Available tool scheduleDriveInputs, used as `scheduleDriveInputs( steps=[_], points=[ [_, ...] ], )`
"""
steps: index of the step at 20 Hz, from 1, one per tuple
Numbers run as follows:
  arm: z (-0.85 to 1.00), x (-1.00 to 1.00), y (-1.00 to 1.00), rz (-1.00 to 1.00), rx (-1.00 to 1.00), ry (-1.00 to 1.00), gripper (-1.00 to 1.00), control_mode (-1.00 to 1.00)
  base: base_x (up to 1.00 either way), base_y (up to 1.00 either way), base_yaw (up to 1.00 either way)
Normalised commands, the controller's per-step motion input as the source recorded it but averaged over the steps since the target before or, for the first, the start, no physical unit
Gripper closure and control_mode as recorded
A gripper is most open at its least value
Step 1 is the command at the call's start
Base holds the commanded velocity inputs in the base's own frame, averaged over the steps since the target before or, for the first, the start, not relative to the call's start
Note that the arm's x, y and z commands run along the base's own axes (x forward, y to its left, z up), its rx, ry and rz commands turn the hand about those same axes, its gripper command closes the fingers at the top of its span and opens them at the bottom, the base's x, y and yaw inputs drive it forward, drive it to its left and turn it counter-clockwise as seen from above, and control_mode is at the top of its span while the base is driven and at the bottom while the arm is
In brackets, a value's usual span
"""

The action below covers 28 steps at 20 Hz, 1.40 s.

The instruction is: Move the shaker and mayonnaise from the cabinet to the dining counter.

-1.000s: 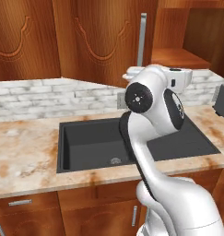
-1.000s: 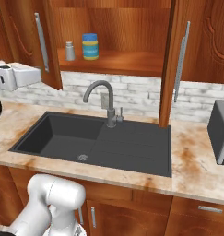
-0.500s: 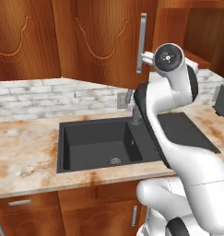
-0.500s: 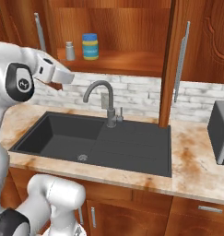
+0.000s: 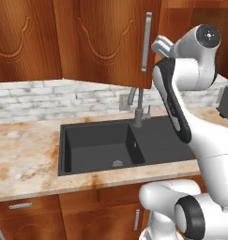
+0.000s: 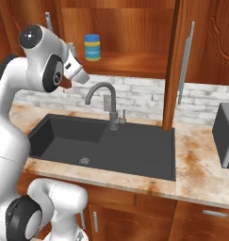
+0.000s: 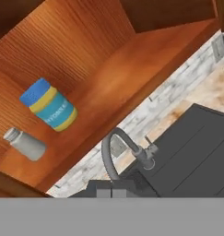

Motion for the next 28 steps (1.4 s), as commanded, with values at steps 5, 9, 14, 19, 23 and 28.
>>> scheduleDriveInputs(
  steps=[5, 9, 14, 19, 23, 28],
  points=[
    [0.0, -0.04, -0.13, 0.25, 0.28, -0.31, 1.0, -1.0, 0.0, 0.0, 0.0],
    [-0.05, 0.04, -0.04, 0.22, 0.22, -0.18, 1.0, -1.0, 0.0, 0.0, 0.0],
    [-0.2, 0.61, 0.01, 0.17, 0.16, -0.02, 1.0, -1.0, 0.0, 0.0, 0.0],
    [0.0, 0.65, 0.0, 0.19, 0.26, 0.0, 1.0, -1.0, 0.0, 0.0, 0.0],
    [0.0, 0.24, 0.11, 0.21, 0.23, 0.0, 1.0, -1.0, 0.0, 0.0, 0.0],
    [0.01, 0.12, 0.37, 0.26, 0.2, 0.0, 1.0, -1.0, 0.0, 0.0, 0.0]
  ],
)
